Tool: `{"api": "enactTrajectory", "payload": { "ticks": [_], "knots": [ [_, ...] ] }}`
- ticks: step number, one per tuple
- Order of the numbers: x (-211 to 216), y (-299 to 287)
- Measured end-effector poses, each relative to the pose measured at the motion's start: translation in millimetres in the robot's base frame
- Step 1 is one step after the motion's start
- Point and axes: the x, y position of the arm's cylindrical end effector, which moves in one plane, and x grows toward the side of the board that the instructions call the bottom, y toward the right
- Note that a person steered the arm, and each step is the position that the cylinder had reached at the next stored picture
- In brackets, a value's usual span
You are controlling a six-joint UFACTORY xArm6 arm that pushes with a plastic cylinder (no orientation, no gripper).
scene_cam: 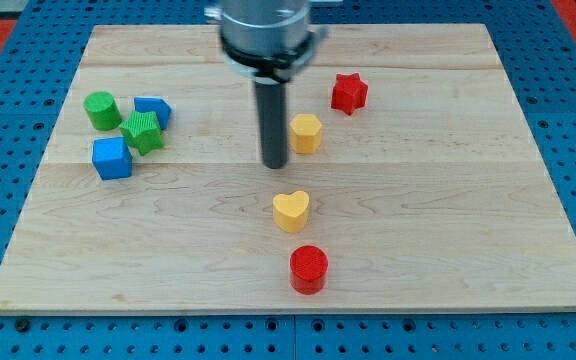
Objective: Slide the red star into the top left side of the yellow hexagon
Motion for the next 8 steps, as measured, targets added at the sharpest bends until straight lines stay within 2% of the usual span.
{"api": "enactTrajectory", "payload": {
  "ticks": [2,3,5,6,7,8],
  "knots": [
    [-51,61],
    [-83,126],
    [-116,126],
    [-106,86],
    [-101,70],
    [-135,57]
  ]
}}
